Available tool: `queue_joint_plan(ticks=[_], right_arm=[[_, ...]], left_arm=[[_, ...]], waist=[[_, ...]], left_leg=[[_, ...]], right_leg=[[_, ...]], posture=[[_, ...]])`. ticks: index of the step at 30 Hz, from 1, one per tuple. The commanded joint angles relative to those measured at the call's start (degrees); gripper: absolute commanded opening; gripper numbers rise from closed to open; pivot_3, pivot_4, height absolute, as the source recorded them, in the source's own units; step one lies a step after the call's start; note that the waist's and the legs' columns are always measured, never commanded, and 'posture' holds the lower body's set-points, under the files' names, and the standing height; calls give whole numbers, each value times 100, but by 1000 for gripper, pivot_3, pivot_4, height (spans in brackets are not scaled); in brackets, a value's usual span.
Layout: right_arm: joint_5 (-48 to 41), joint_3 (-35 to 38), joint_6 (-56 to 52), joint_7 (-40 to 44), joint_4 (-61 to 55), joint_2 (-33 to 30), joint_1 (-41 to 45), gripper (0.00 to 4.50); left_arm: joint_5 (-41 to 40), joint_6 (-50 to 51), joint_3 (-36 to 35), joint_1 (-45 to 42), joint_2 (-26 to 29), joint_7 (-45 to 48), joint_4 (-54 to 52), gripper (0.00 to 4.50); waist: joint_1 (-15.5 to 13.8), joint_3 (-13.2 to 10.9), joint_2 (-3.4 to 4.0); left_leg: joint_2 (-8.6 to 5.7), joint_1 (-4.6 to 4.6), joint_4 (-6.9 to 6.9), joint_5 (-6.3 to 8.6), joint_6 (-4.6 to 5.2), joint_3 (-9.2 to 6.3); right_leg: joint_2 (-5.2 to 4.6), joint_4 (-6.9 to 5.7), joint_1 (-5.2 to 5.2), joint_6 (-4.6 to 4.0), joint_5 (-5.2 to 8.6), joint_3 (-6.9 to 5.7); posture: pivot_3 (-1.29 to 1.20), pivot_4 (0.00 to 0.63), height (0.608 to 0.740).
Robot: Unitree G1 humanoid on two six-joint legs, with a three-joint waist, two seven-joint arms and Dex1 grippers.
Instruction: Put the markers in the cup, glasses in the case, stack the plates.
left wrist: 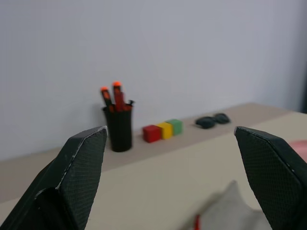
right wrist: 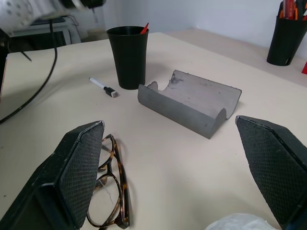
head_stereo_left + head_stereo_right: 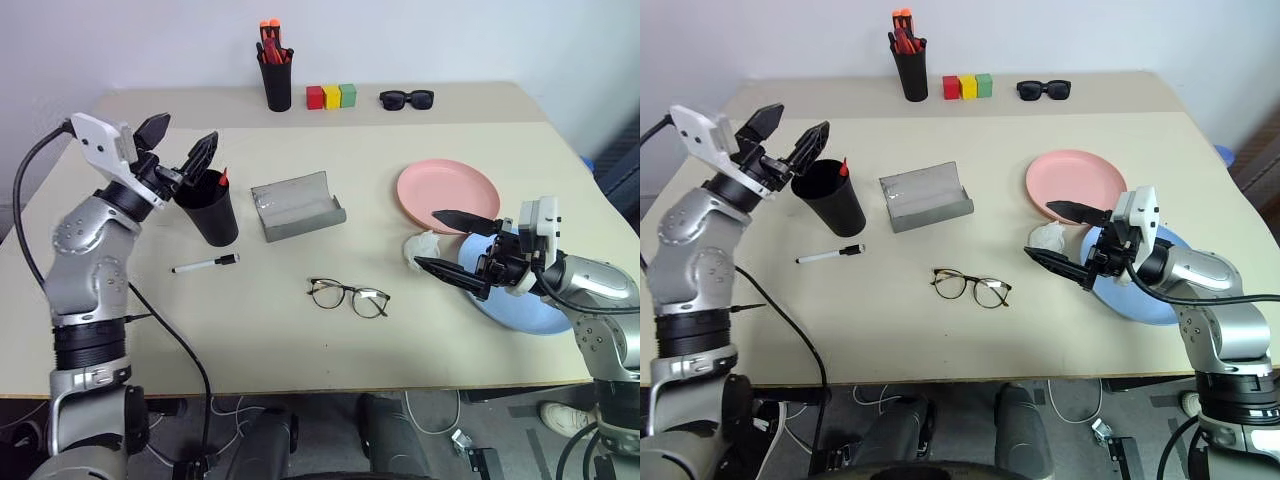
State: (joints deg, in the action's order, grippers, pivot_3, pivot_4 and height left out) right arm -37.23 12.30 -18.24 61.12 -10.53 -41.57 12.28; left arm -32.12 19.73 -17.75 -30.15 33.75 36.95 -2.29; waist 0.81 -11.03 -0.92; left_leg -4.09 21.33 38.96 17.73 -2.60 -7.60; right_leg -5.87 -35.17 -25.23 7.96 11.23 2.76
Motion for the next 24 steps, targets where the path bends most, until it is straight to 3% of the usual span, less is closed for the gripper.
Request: queue_joint_plan(ticks=[1,6,11,15,19,24], right_arm=[[-27,187,119,15,-112,-34,54,4500],[14,140,172,10,-65,23,54,4500],[11,120,168,2,-66,40,100,4500],[23,110,177,6,-46,40,118,4500],[15,142,162,8,-59,12,100,4500],[17,170,157,2,-101,-15,36,4500]], left_arm=[[-777,1259,-23,256,728,724,-533,4489],[-1343,2362,62,699,1735,1851,-517,4489],[-565,1911,842,859,2289,2621,-478,4489],[-141,1976,1468,601,2178,2590,-311,4489],[984,1446,2279,317,2151,2370,171,4489],[1391,1263,2488,131,1939,2338,476,4489]], waist=[[10,0,0],[19,-2,4],[-9,-3,5],[-6,-3,6],[-1,-3,6],[4,-3,6]], left_leg=[[0,0,0,0,1,0],[2,-3,-1,1,1,1],[1,-3,-1,1,2,1],[2,-3,-1,1,1,0],[2,-3,-2,1,2,0],[2,-1,-2,1,2,0]], right_leg=[[0,0,0,0,0,0],[3,-5,0,-1,1,0],[2,1,5,-2,1,0],[3,1,6,-2,2,0],[3,0,4,-2,1,0],[3,2,2,-2,1,0]], posture=[[0,150,740],[0,150,740],[0,150,740],[0,150,740],[0,150,740],[0,150,740]])
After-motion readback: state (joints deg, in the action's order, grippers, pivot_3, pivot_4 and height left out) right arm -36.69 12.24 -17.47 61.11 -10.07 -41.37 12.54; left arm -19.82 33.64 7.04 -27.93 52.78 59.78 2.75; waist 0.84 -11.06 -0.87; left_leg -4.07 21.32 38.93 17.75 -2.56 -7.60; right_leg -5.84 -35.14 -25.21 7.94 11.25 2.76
